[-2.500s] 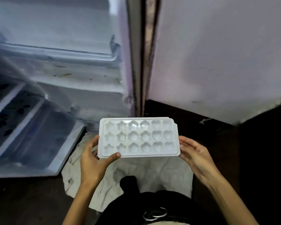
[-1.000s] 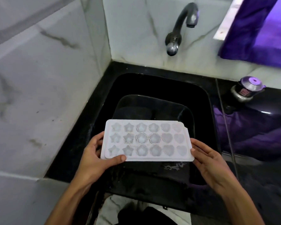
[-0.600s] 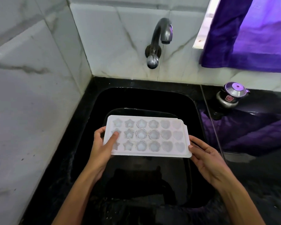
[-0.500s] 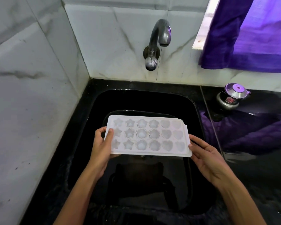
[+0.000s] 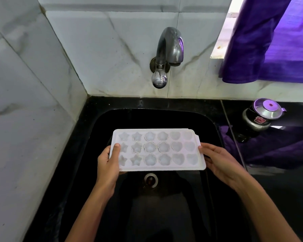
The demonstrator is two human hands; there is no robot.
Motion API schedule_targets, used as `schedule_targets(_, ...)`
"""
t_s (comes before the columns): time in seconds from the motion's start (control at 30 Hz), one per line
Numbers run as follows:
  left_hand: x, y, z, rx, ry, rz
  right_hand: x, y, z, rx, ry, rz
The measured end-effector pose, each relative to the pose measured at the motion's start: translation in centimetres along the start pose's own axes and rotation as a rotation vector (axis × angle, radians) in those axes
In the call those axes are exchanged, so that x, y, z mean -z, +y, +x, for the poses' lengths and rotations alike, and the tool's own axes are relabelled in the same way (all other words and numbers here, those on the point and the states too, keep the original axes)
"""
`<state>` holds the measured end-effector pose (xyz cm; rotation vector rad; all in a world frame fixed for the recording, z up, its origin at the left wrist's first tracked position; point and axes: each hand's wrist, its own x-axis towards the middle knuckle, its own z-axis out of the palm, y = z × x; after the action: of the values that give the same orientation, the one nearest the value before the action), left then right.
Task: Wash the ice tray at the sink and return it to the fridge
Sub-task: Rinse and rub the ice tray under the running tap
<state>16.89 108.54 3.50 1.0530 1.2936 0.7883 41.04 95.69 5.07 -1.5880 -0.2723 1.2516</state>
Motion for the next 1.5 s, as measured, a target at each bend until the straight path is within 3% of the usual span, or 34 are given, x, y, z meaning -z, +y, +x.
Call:
schedule_targets(0.1, -0.3, 0.2, 0.9, -0.002, 0.026, -0.004, -0.7, -2.3, 2.4, 0.07, 0.039, -0.268)
schedule_targets(0.17, -0.4, 0.4, 1.4, -0.009, 0.038, 0.001, -1.5, -4.4, 3.8, 0.219, 0.159, -0.554)
schedule_targets(0.23, -0.6, 0.4, 1.8, -0.013, 0.042, 0.01, -3.3, -7.1, 5.2, 0.393, 0.237, -0.638)
schedule_targets(0.3, -0.8, 0.4, 2.0, -0.013, 0.044, 0.009, -5.6, -10.1, 6.7, 0.407, 0.126, -0.496)
schedule_targets(0.43, -1.2, 0.1, 2.1, -0.012, 0.047, 0.013, -9.7, -15.1, 9.7, 0.042, -0.192, 0.146)
schedule_targets(0.6, -1.1, 0.1, 2.2, 0.0, 0.054, -0.016, -11.2, -16.5, 11.4, -0.126, -0.29, 0.356)
schedule_targets(1.5, -0.2, -0.3, 2.9, -0.013, 0.071, -0.042, -12.0, -17.1, 11.5, -0.061, -0.169, 0.209)
